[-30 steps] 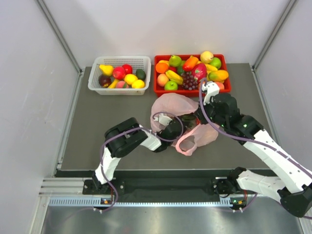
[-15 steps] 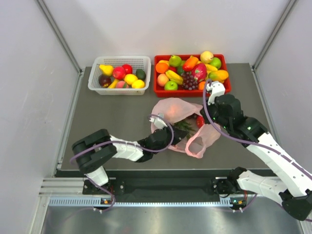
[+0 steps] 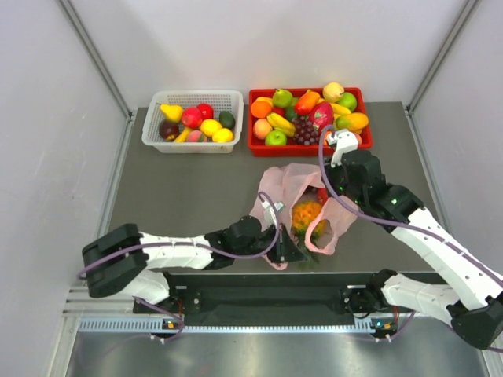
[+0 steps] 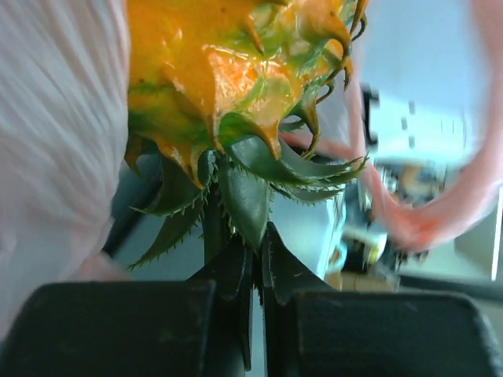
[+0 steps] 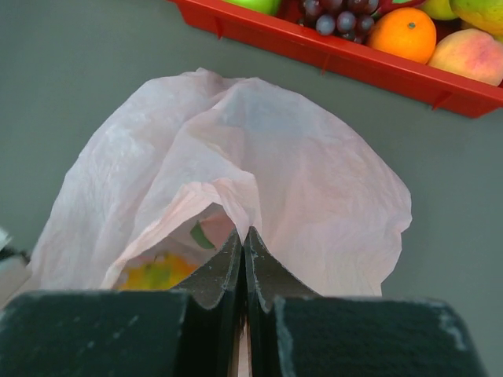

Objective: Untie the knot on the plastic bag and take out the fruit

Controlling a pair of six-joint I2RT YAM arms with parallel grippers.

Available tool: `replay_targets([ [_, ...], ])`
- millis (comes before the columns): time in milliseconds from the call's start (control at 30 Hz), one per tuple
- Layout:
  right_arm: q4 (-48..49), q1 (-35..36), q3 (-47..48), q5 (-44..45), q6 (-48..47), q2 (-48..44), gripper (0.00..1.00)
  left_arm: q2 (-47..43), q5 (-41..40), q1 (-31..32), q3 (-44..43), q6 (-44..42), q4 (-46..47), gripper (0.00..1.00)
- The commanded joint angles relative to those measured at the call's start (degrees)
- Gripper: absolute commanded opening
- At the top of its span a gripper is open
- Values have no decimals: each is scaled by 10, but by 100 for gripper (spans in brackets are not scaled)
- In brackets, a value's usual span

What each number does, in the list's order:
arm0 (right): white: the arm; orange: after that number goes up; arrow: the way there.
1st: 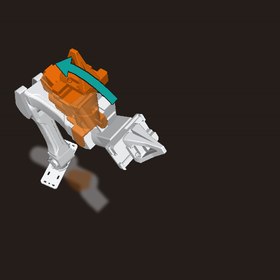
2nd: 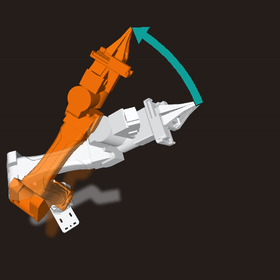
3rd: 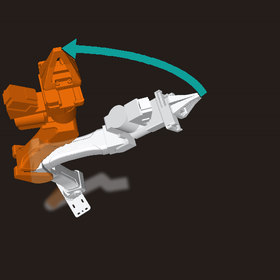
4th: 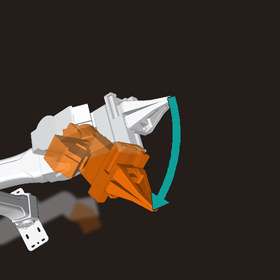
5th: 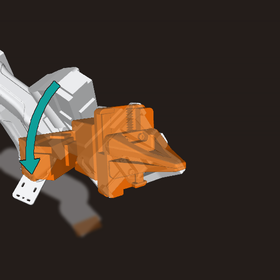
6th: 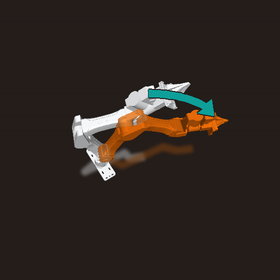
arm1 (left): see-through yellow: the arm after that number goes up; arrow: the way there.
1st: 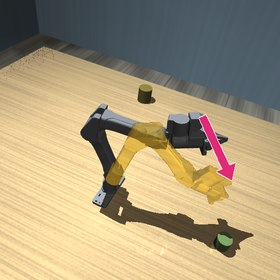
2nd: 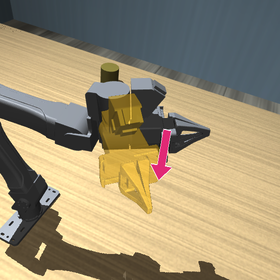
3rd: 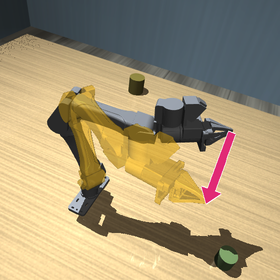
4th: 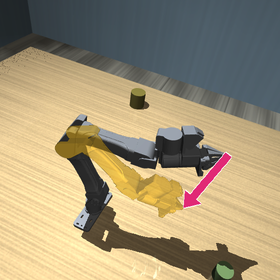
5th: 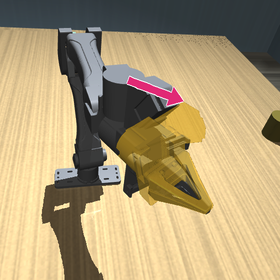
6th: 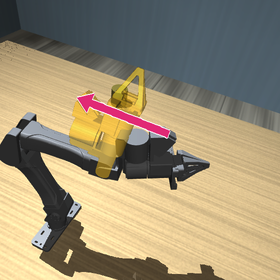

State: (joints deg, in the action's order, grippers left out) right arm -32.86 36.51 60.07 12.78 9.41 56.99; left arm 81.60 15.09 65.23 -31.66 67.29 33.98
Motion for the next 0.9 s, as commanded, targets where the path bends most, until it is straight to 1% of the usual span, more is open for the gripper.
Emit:
replay_targets([
  [0,34,-8,27,1,-12,11,0,-69,86,19,-16,-73,-76,0],
  [33,38,-11,28,1,-11,14,0,-106,85,24,-13,-80,-120,0],
  [100,40,-16,27,-1,-14,16,0,-148,73,27,-2,-93,-157,0],
  [133,39,-21,28,-1,-13,18,0,-195,66,27,0,-98,-183,0],
  [167,41,-26,26,-3,-11,18,0,-222,55,28,0,-103,-235,0],
  [200,44,-29,25,-4,-11,18,0,-247,33,28,-3,-119,-264,0],
  [233,46,-35,22,-4,-11,17,0,-297,20,28,-9,-128,-292,0],
  [267,46,-37,21,-10,-9,17,0,-321,-3,28,-16,-136,-357,0],
  [333,47,-43,18,-12,-6,14,0,-383,-63,28,-38,-168,-392,0],
  [367,48,-44,16,-16,-6,14,0,-398,-91,28,-45,-177,-423,0],
  [400,48,-45,15,-17,-6,14,0,-412,-129,26,-62,-201,-429,0],
  [467,48,-47,15,-19,-6,13,0,-424,-146,26,-101,-238,-450,0],
  [500,47,-48,16,-19,-7,13,0,-422,-165,25,-115,-249,-451,0],
  [567,45,-49,17,-20,-10,14,0,-405,-156,24,-139,-264,-443,0],
  [600,44,-50,16,-20,-11,12,0,-399,-154,24,-153,-275,-410,0],
  [633,45,-50,14,-20,-12,11,0,-392,-124,21,-155,-277,-393,0],
  [700,46,-51,13,-22,-12,9,0,-381,-94,13,-159,-273,-350,0],
  [767,46,-51,11,-30,-18,9,0,-364,-57,-6,-157,-257,-282,0],
  [800,47,-51,11,-32,-19,9,0,-361,-43,-13,-142,-234,-255,0],
  [867,47,-51,10,-33,-20,8,0,-348,-11,-41,-113,-187,-170,0],
])
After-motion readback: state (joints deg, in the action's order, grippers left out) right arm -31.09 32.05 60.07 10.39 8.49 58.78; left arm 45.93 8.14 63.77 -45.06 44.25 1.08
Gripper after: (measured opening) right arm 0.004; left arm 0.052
